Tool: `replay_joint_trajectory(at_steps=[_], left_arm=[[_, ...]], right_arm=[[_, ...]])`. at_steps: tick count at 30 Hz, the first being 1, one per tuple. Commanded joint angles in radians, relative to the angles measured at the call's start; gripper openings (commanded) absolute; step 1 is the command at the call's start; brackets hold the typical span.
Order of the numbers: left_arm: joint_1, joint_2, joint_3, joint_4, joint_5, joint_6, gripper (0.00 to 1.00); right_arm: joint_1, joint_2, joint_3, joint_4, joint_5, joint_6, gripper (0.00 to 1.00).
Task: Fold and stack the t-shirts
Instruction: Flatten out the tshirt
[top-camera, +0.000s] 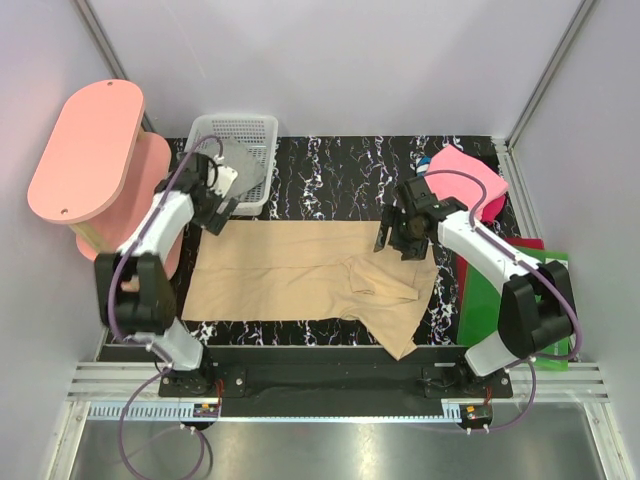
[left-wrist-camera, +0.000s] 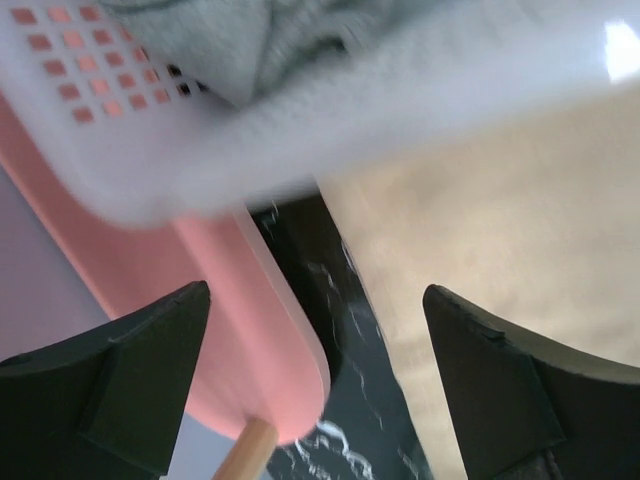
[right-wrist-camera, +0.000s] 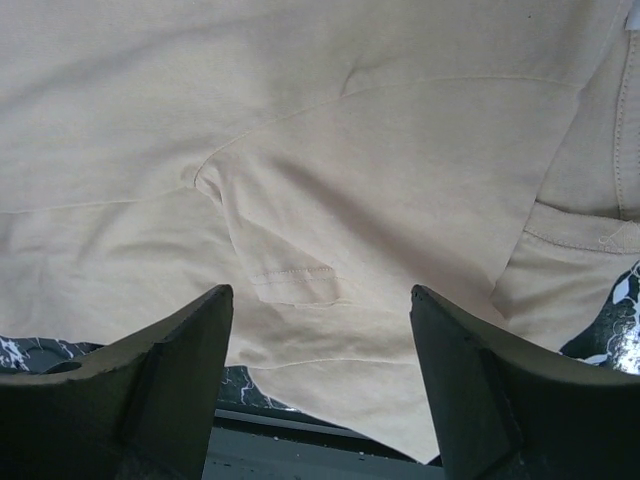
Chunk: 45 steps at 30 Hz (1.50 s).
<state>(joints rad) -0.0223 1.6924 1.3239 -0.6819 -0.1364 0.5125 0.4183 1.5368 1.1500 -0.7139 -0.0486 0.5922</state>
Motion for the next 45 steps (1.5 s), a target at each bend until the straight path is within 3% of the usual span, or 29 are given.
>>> replay_joint_trajectory(at_steps=[1,5,10,19,28,31,32,36,45], left_arm=[[-0.016,-0.281,-0.138,-0.044,0.154,0.107,0.95],[-0.034,-0.402,-0.351,-0.076,0.153,0.188,0.94],[-0.036,-0.349,-0.472,0.019,0.075,0.210,0.91],[-0.034,-0.174,-0.408,0.097,0.031,0.221,0.90],[-0.033,-0.093,-0.361,0.117,0.009,0.227,0.89],[-0.033,-0.070,-0.370,0.117,0.009,0.222,0.84],[-0.033,-0.065,-0.373,0.117,0.008,0.225,0.76],[-0.028,-0.065,-0.382,0.102,0.011,0.224,0.57],[-0.025,-0.059,-0.364,0.073,0.008,0.216,0.48]], right_arm=[[0.019,-0.047,-0.030,-0.015,-0.025,0.020,0.78],[0.034,-0.066,-0.091,-0.039,-0.020,0.038,0.77],[0.047,-0.113,-0.183,-0.064,0.039,0.118,0.76],[0.047,-0.213,-0.251,-0.125,0.173,0.202,0.77],[0.048,-0.182,-0.280,-0.148,0.246,0.218,0.77],[0.047,-0.153,-0.277,-0.141,0.257,0.216,0.77],[0.047,-0.149,-0.277,-0.136,0.257,0.215,0.77],[0.047,-0.141,-0.282,-0.118,0.259,0.207,0.77],[0.047,-0.125,-0.299,-0.091,0.248,0.187,0.77]])
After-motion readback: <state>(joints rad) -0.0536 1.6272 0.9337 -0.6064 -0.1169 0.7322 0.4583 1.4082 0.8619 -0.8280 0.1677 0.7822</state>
